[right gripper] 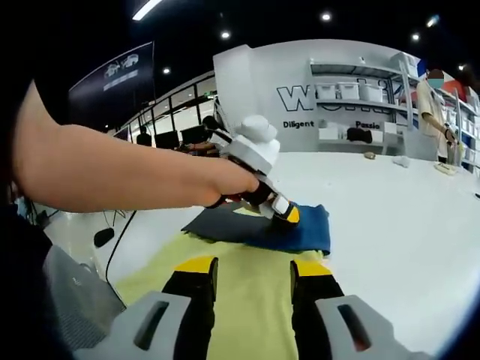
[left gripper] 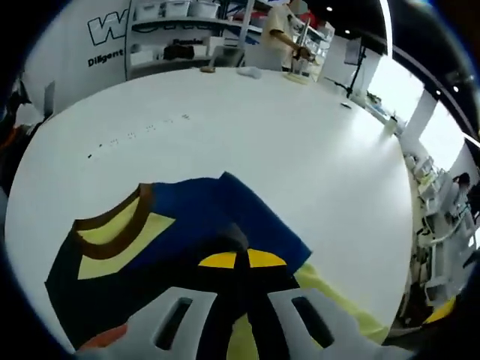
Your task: Fold the garment on the visible template until the final outline fits inside the template.
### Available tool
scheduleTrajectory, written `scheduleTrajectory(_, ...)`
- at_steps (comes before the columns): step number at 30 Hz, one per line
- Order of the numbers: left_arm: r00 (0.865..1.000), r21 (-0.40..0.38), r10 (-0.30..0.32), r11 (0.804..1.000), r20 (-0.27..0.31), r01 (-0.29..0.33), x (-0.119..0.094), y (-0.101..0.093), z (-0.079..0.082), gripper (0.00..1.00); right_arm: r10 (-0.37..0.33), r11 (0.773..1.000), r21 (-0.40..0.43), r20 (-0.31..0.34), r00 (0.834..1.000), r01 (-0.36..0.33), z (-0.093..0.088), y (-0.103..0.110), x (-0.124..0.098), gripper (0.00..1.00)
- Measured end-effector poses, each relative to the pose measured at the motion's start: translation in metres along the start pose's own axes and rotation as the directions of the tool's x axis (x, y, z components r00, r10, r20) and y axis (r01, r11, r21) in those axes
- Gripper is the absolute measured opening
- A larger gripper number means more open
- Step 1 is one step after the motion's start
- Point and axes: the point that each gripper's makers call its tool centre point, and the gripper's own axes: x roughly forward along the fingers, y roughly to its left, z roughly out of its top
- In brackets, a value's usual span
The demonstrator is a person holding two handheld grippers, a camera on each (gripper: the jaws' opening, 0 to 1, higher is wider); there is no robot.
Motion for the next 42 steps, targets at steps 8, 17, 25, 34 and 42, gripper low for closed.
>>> scheduleTrajectory(8, 0.998, 0.012, -0.055, 0.998, 0.017, 0.055, 0.002, -0.017, 0.003, 0.09, -0.001, 1.000, 0.006, -0.002, 1.000, 0.001, 0.000, -0.001, 0.001, 0.35)
scheduleTrajectory(17, 0.996, -0.014, -0.051, 0.999, 0.076, 0.053, -0.010, -0.007, 0.021, 0.07, 0.002, 1.000, 0.002, -0.006, 1.000, -0.002, -0.001, 0.000, 0.002, 0.35)
scheduleTrajectory(25, 0.988, 0.030, 0.130, 0.991, 0.081, -0.133, -0.020, 0.046, 0.020, 0.03, 0.011, 1.000, 0.002, -0.009, 1.000, -0.011, -0.002, 0.002, 0.002, 0.34)
scheduleTrajectory(34, 0.980, 0.079, 0.196, 0.977, 0.017, -0.197, -0.011, 0.072, -0.009, 0.00, 0.012, 1.000, 0.000, -0.010, 1.000, -0.012, -0.002, 0.002, 0.002, 0.33)
scheduleTrajectory(42, 0.997, 0.099, 0.083, 0.992, 0.000, -0.083, -0.002, 0.048, -0.018, 0.00, 0.008, 1.000, 0.001, -0.012, 1.000, -0.008, -0.003, 0.001, 0.002, 0.33)
